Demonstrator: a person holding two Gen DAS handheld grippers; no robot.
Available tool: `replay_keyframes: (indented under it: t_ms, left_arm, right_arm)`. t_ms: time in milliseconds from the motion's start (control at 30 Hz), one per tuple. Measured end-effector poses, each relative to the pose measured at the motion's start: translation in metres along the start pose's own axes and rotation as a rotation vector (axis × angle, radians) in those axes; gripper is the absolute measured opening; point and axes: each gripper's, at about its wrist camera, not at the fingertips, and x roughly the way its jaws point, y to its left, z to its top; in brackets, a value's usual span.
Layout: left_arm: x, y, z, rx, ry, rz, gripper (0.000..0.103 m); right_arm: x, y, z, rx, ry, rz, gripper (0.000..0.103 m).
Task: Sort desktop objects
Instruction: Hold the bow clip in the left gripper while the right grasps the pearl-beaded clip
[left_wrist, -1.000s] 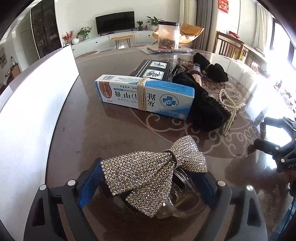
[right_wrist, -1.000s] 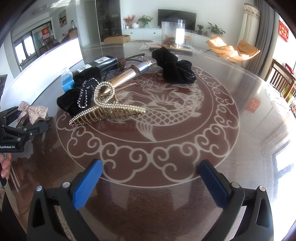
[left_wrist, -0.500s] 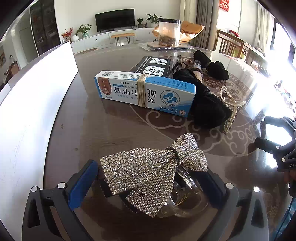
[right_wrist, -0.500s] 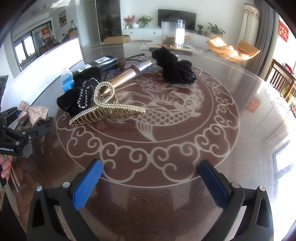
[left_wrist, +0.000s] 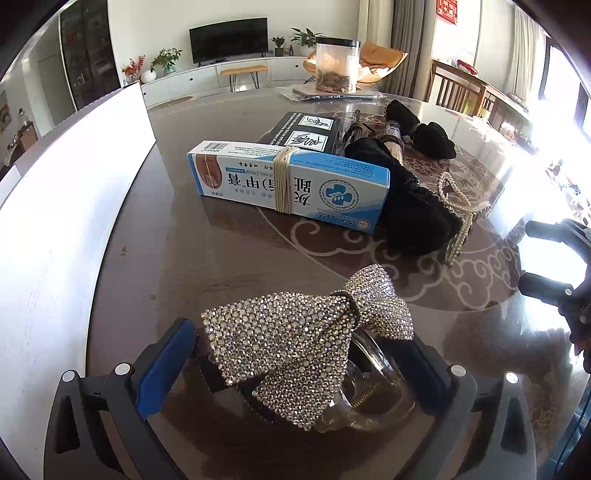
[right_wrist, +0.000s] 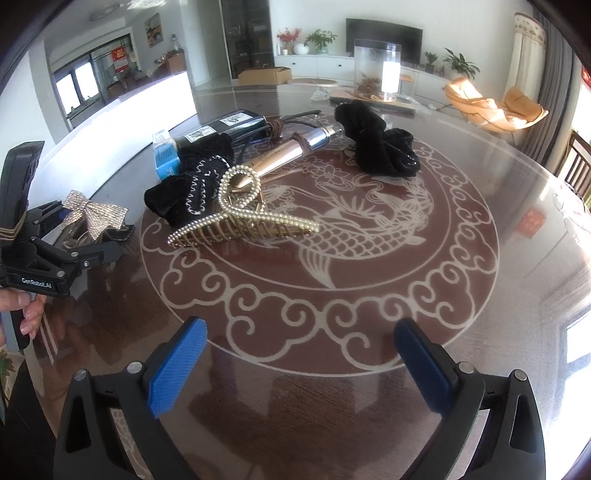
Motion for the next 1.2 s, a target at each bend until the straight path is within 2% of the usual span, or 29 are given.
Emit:
replay_keyframes:
  t_ms: [67, 167, 233, 400, 500, 567, 600, 633, 667, 700, 767, 833, 867, 1033, 1133, 1200]
  left_arm:
    - [0.000, 0.000, 0.000, 0.001, 0.000, 0.001, 0.103]
    - [0.000, 0.000, 0.000, 0.001, 0.000, 0.001, 0.103]
    - [0.000, 0.000, 0.000, 0.000, 0.000, 0.001, 0.103]
    - [-0.001, 0.000, -0.001, -0.005, -0.003, 0.006, 0.103]
    - [-0.001, 0.001, -0.001, -0.007, -0.004, 0.007, 0.103]
    - [-0.001, 0.001, 0.000, -0.007, -0.004, 0.006, 0.103]
    - [-0.001, 0.001, 0.000, -0.007, -0.004, 0.006, 0.103]
    - [-0.001, 0.001, 0.000, -0.007, -0.004, 0.006, 0.103]
    - [-0.001, 0.001, 0.000, -0.007, -0.004, 0.005, 0.103]
    - [-0.001, 0.001, 0.000, -0.007, -0.004, 0.005, 0.103]
    - [-0.001, 0.001, 0.000, -0.007, -0.003, 0.006, 0.103]
    - [-0.001, 0.000, 0.000, -0.002, 0.000, 0.004, 0.103]
    - [-0.002, 0.000, -0.001, 0.007, 0.002, -0.002, 0.103]
    - [-0.003, -0.003, -0.001, 0.086, 0.019, -0.036, 0.103]
    - [-0.002, -0.008, 0.005, 0.128, -0.003, 0.026, 0.103]
    - [0.002, -0.010, 0.010, 0.137, 0.001, 0.025, 0.103]
  right_arm:
    - [-0.004, 0.008, 0.013, -0.041, -0.018, 0.049, 0.101]
    - [0.005, 0.018, 0.037, -0.016, -0.024, 0.140, 0.102]
    - [0.019, 0.027, 0.053, 0.003, -0.013, 0.167, 0.102]
    - [0.063, 0.051, 0.068, -0.076, 0.103, 0.087, 0.101]
    - [0.059, 0.049, 0.057, -0.095, 0.100, 0.069, 0.088]
    - [0.050, 0.048, 0.048, -0.110, 0.100, 0.067, 0.083]
    - [0.043, 0.046, 0.043, -0.099, 0.100, 0.091, 0.061]
    - [0.038, 0.043, 0.040, -0.072, 0.112, 0.105, 0.044]
    - [0.032, 0.037, 0.037, -0.036, 0.135, 0.122, 0.044]
    - [0.027, 0.032, 0.033, -0.004, 0.152, 0.150, 0.044]
    - [0.021, 0.029, 0.027, 0.013, 0.170, 0.184, 0.056]
    - [0.013, 0.031, 0.024, -0.047, 0.148, 0.165, 0.090]
    - [0.010, 0.034, 0.024, -0.091, 0.132, 0.151, 0.093]
    - [0.024, 0.040, 0.034, -0.187, 0.135, 0.106, 0.096]
    - [0.041, 0.039, 0.040, -0.194, 0.148, 0.099, 0.096]
    - [0.047, 0.036, 0.042, -0.174, 0.146, 0.126, 0.092]
